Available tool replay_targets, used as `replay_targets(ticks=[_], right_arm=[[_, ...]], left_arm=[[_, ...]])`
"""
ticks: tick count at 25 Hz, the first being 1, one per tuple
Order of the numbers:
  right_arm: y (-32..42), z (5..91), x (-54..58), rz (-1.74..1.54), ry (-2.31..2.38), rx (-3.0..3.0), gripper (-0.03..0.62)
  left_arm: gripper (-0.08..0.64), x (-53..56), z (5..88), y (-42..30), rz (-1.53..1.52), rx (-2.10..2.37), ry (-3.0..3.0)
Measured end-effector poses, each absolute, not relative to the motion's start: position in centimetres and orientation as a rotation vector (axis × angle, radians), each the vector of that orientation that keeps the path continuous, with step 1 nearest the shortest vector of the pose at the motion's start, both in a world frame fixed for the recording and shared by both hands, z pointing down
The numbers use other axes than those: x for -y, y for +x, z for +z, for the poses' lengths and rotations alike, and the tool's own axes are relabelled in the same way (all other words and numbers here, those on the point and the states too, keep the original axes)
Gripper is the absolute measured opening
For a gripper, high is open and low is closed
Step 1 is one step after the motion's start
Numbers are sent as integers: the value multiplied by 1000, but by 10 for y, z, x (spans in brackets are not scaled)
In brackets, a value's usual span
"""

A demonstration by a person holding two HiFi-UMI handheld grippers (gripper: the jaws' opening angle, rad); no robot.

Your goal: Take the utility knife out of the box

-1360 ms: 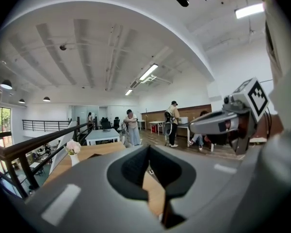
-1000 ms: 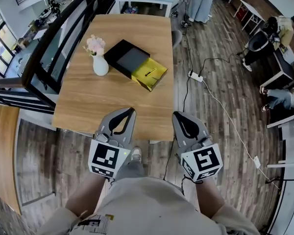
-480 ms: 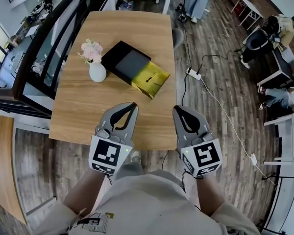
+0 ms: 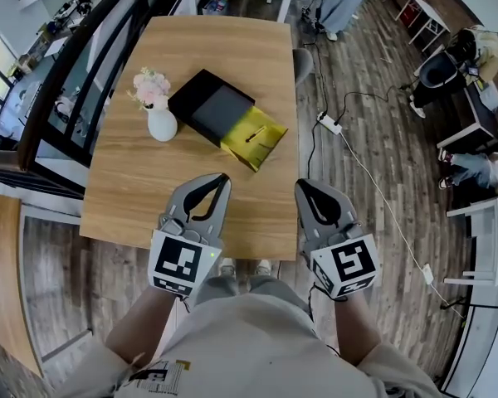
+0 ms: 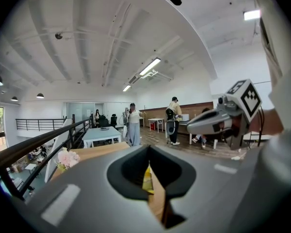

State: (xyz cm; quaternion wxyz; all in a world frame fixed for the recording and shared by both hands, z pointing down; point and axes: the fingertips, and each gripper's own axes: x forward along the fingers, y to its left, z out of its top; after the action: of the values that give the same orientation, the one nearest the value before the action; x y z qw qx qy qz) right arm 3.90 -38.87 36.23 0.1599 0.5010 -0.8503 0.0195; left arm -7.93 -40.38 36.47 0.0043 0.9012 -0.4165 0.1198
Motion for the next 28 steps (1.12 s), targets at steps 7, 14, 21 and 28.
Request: replay_targets(ticks=[7,14,21,28], right_arm=[[52,371,409,71,1327,2477,2],[65,373,446,21,1204,2513,2],[52,401,503,-101,958,2431,98],[29,464,571,-271,709,2265,106]], left_arm=[[2,417,368,-66,407,1357,2780],[2,438,373,-50,441,1381,2758],[2,472,385,-51,496,1398,2743],[2,516,418,-65,538,1465,2668]])
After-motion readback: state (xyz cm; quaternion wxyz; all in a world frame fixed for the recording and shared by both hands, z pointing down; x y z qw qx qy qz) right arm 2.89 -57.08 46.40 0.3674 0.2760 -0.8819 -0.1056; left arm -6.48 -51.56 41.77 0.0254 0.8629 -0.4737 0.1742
